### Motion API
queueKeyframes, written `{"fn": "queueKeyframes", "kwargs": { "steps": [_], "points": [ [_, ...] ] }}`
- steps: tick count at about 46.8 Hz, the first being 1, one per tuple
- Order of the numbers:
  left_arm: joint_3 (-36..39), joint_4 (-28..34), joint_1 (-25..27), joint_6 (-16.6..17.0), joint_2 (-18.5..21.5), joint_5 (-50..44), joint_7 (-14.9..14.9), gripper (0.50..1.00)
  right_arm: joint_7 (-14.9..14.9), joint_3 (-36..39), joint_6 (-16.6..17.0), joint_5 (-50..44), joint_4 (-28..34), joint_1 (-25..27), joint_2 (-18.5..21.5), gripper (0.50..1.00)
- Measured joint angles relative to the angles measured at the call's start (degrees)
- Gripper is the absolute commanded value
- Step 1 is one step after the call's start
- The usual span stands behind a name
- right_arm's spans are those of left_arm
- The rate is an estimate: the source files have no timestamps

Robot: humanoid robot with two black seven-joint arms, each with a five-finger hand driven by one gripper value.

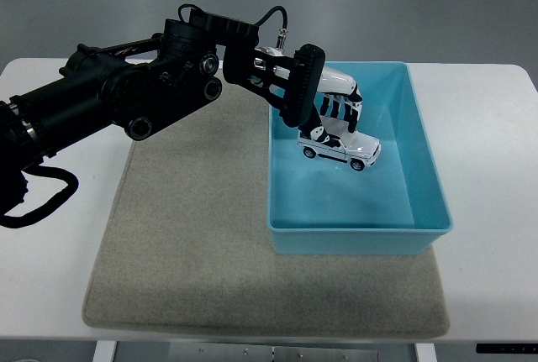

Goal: Left hand put the white car in the blue box

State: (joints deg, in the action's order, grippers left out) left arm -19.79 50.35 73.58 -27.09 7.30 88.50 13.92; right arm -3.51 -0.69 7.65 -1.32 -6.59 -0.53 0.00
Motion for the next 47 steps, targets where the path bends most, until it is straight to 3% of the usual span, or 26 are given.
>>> {"fn": "queueKeyframes", "kwargs": {
  "steps": [2, 4, 5, 7, 15, 20, 33, 37, 43, 47],
  "points": [
    [0.0, 0.0, -0.1, 0.7, 0.0, -0.2, 0.0, 0.775, 0.0, 0.0, 0.0, 0.0, 0.0, 0.0, 0.0, 0.936],
    [0.0, 0.0, -0.1, 1.5, 0.1, -0.5, 0.0, 0.923, 0.0, 0.0, 0.0, 0.0, 0.0, 0.0, 0.0, 0.936],
    [0.0, 0.1, -0.2, 2.0, 0.2, -0.8, 0.0, 0.962, 0.0, 0.0, 0.0, 0.0, 0.0, 0.0, 0.0, 0.936],
    [-0.2, 0.2, -0.3, 2.8, 0.3, -1.1, 0.0, 0.990, 0.0, 0.0, 0.0, 0.0, 0.0, 0.0, 0.0, 0.936],
    [-1.3, 0.6, -0.5, 4.6, 0.8, -2.2, 0.0, 0.996, 0.0, 0.0, 0.0, 0.0, 0.0, 0.0, 0.0, 0.936],
    [-3.4, 0.4, -0.6, 4.7, 1.5, -7.8, 0.1, 0.996, 0.0, 0.0, 0.0, 0.0, 0.0, 0.0, 0.0, 0.936],
    [-6.5, -1.7, -0.5, 4.7, 5.5, -35.4, -0.8, 0.996, 0.0, 0.0, 0.0, 0.0, 0.0, 0.0, 0.0, 0.936],
    [-6.4, -2.2, -1.3, 4.4, 6.5, -43.2, -3.1, 0.996, 0.0, 0.0, 0.0, 0.0, 0.0, 0.0, 0.0, 0.936],
    [-6.5, -2.3, -4.2, 3.7, 10.6, -57.5, -7.1, 0.996, 0.0, 0.0, 0.0, 0.0, 0.0, 0.0, 0.0, 0.936],
    [-6.5, -2.5, -5.3, 2.7, 13.7, -66.9, -8.3, 0.996, 0.0, 0.0, 0.0, 0.0, 0.0, 0.0, 0.0, 0.936]
  ]
}}
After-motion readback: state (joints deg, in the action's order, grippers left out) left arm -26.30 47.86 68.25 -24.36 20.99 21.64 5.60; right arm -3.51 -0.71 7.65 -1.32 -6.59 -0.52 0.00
